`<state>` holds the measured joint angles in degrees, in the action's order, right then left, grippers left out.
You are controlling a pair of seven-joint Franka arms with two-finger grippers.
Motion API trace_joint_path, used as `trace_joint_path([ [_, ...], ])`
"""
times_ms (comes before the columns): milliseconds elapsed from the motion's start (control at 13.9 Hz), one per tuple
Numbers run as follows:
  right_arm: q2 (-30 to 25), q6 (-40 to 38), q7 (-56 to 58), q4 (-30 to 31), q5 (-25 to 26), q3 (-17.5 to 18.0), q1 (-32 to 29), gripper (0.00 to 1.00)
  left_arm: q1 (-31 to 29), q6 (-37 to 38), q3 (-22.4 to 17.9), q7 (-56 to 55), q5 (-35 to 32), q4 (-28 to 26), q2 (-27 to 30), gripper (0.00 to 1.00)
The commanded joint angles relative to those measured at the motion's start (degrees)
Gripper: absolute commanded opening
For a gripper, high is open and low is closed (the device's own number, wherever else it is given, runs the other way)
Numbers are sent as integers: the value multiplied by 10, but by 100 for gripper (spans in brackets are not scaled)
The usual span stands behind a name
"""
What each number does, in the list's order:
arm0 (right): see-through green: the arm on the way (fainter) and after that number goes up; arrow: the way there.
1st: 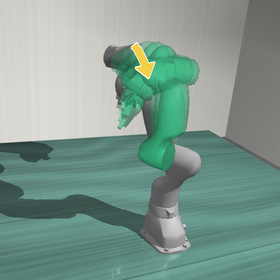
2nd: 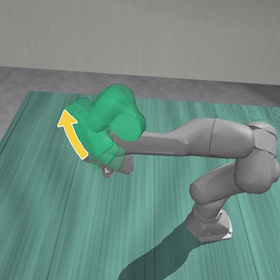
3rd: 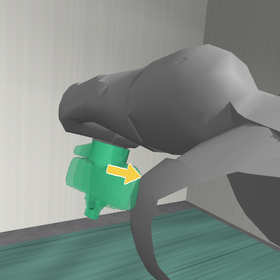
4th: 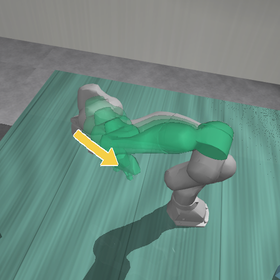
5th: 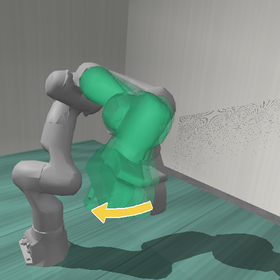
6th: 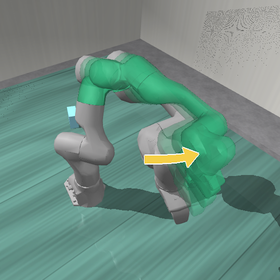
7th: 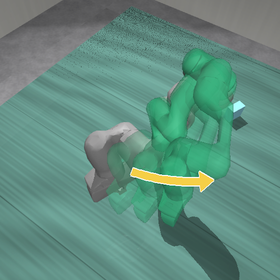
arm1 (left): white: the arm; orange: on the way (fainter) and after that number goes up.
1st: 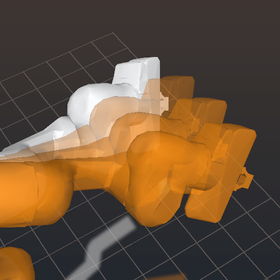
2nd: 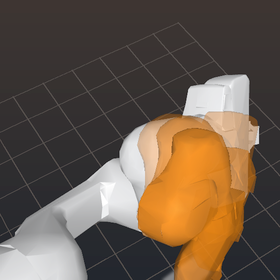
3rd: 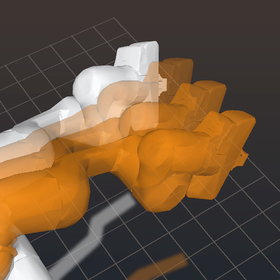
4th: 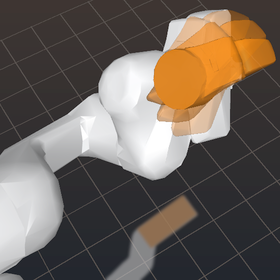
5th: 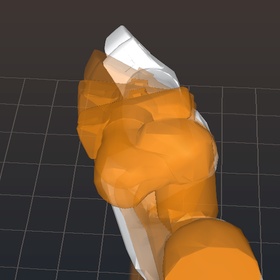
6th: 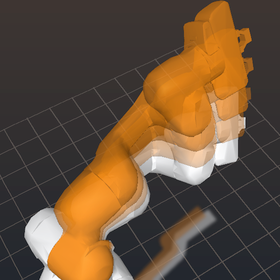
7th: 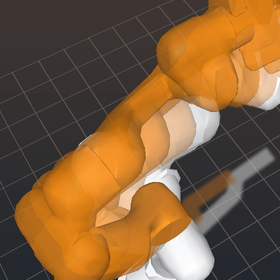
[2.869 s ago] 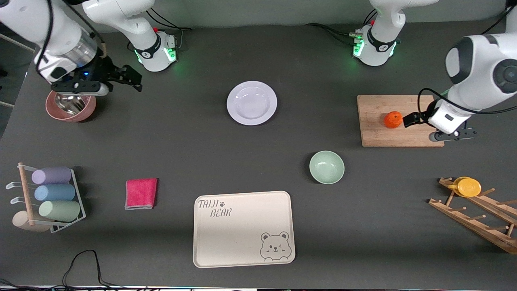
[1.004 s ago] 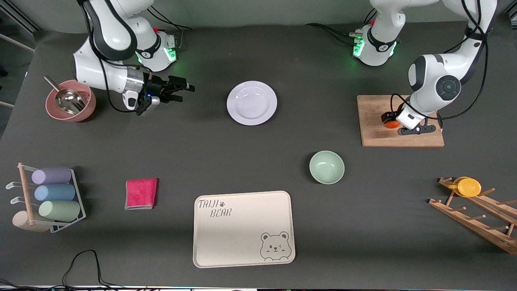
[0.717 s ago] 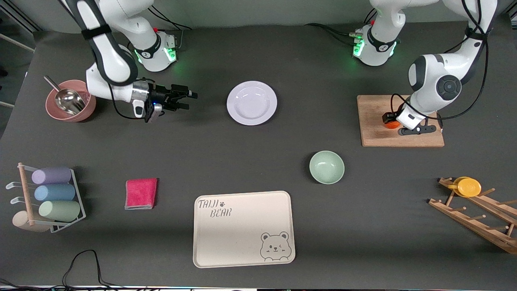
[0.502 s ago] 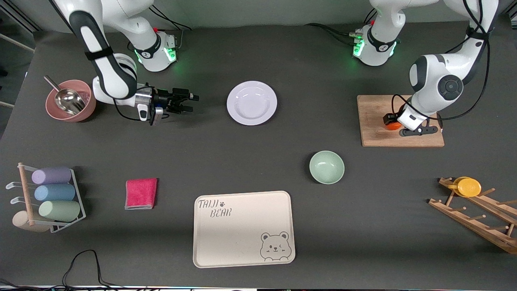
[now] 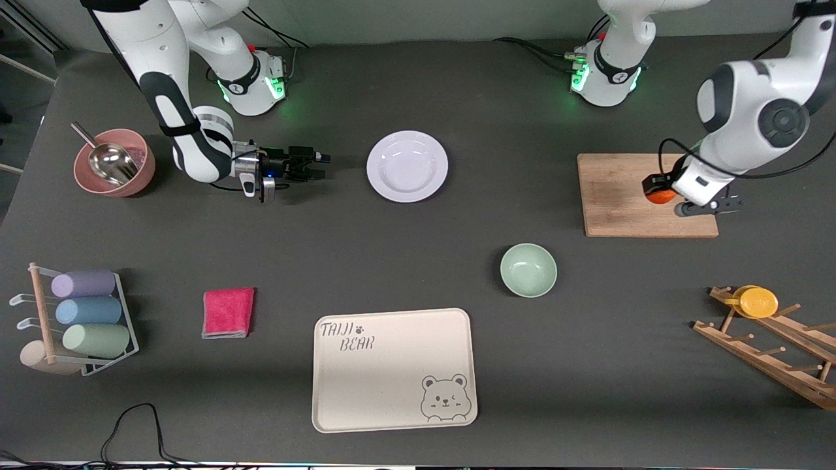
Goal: Place orange and plate with both arms
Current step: 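Carry the orange toward the plate while the right gripper grips the plate rim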
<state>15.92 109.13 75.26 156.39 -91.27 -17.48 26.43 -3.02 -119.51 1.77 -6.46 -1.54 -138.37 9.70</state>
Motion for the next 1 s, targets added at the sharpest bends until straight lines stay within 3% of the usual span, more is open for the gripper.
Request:
trace_joint_path([
  [0, 23, -15, 9, -8, -15, -5, 1, 100, 9, 130, 33, -58, 0, 92, 23, 28],
  [143, 33, -21, 9, -8, -15, -5, 0, 100, 10, 222, 60, -90, 9, 165, 23, 28],
  [287, 38, -21, 7, -9, -15, -5, -2, 100, 14, 279, 96, -137, 65, 217, 23, 28],
  [502, 38, -21, -3, -9, -15, -5, -3, 89, 14, 277, 179, -250, 107, 232, 23, 29],
  [932, 39, -20, -3, -10, -15, -5, -3, 55, 15, 245, 359, -441, 183, 262, 18, 29],
])
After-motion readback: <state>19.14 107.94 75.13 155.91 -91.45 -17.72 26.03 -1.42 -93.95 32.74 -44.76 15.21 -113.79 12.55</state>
